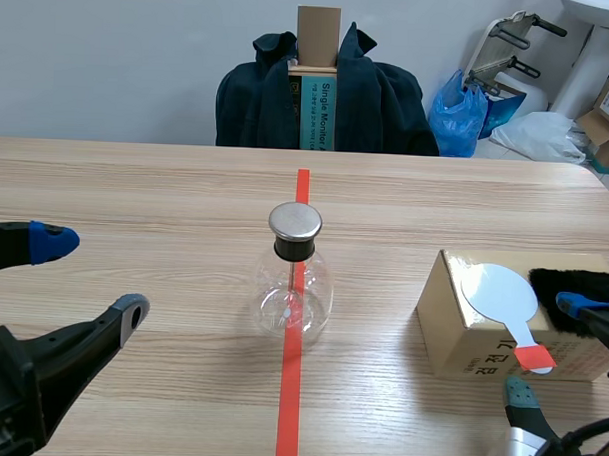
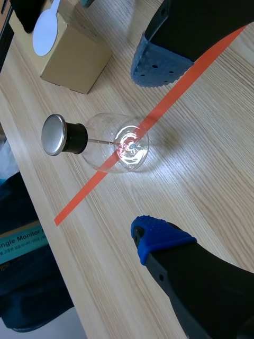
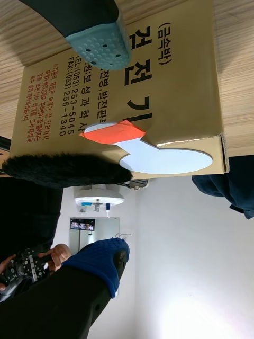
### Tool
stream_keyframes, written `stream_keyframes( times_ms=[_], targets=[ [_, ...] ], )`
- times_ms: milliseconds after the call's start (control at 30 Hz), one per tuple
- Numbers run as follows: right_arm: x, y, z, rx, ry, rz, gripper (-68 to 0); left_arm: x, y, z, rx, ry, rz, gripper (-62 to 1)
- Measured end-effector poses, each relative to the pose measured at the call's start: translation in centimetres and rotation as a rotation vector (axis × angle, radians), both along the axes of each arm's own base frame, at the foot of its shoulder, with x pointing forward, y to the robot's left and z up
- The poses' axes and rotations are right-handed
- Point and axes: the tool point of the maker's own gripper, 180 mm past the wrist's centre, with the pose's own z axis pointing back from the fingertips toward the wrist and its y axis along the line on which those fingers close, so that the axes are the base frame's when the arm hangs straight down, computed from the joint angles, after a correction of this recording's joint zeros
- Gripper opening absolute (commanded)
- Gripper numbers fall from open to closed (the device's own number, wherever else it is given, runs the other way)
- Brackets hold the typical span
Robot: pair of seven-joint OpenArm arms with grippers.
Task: Do the electroscope experiment.
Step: 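Pick up the white charging plate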
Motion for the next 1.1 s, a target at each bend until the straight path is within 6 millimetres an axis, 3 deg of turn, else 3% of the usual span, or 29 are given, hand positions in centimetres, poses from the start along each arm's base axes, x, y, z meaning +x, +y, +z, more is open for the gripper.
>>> stream_keyframes(
  times_ms=[100, 400, 933, 1100],
  targets=[
    [0.0, 0.0, 0.0, -0.001, 0.0, 0.001, -11.9, 0.0, 0.0, 0.0, 0.0, 0.0, 0.0, -8.9],
    [-0.1, 0.2, -0.1, -0.01, 0.001, 0.01, -67.4, 0.0, 0.0, 0.0, 0.0, 0.0, 0.0, -8.9],
    [-0.1, 0.2, 0.0, -0.01, -0.001, 0.01, -66.9, 0.0, 0.0, 0.0, 0.0, 0.0, 0.0, -8.9],
    [0.2, -0.6, 2.0, 0.002, -0.071, -0.022, -66.9, 0.0, 0.0, 0.0, 0.0, 0.0, 0.0, -8.9]
  ],
)
